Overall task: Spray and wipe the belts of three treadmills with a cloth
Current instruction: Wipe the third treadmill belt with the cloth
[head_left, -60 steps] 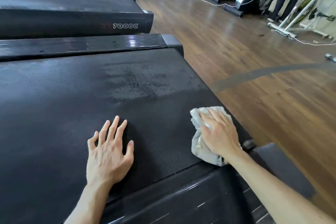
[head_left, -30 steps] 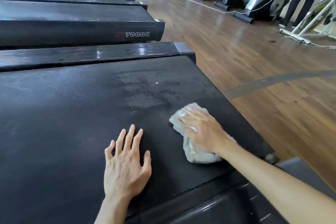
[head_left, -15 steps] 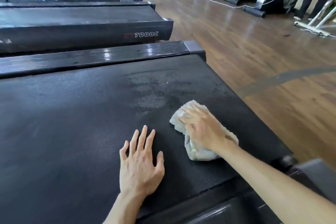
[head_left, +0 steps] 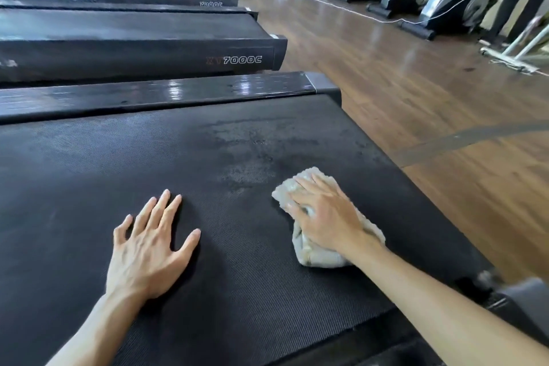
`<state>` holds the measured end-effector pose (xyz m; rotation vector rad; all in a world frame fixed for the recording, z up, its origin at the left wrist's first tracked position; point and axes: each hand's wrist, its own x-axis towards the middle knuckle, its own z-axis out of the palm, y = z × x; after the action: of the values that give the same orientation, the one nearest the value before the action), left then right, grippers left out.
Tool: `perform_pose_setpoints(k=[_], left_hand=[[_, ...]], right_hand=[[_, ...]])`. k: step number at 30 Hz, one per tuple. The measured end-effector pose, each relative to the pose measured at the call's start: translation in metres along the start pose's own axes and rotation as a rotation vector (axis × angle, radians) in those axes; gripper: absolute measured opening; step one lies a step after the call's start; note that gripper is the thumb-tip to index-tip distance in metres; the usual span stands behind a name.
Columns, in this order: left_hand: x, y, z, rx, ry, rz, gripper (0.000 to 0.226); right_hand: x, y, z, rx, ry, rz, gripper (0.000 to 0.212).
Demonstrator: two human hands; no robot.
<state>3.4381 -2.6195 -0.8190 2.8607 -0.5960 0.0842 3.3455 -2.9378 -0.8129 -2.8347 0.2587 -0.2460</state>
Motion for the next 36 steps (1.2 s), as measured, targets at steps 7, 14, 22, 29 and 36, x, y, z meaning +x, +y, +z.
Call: perform_pose_setpoints(k=[7,14,22,29,36], left_hand=[[0.001,0.001,0.001,0.015,0.001,0.003,0.091],[0.002,-0.002,0.002,0.012,0.008,0.006,0.088],[0.002,-0.001,0.002,0.026,0.009,0.012,0.088],[0.002,-0.001,0.001,0.020,0.011,0.010,0.087],[0.002,-0.002,0.003,0.024,0.020,0.018,0.086]], right_hand=[[0.063,0.006,-0.017,-0.111,0.189,0.365,0.028],[0.031,-0.047,0.019,0.002,-0.088,0.009,0.043],[0.081,-0.003,0.001,-0.131,0.059,0.348,0.055],[0.067,-0.056,0.024,-0.014,-0.135,-0.053,0.039],[0.085,-0.011,0.005,-0.130,0.010,0.216,0.032]])
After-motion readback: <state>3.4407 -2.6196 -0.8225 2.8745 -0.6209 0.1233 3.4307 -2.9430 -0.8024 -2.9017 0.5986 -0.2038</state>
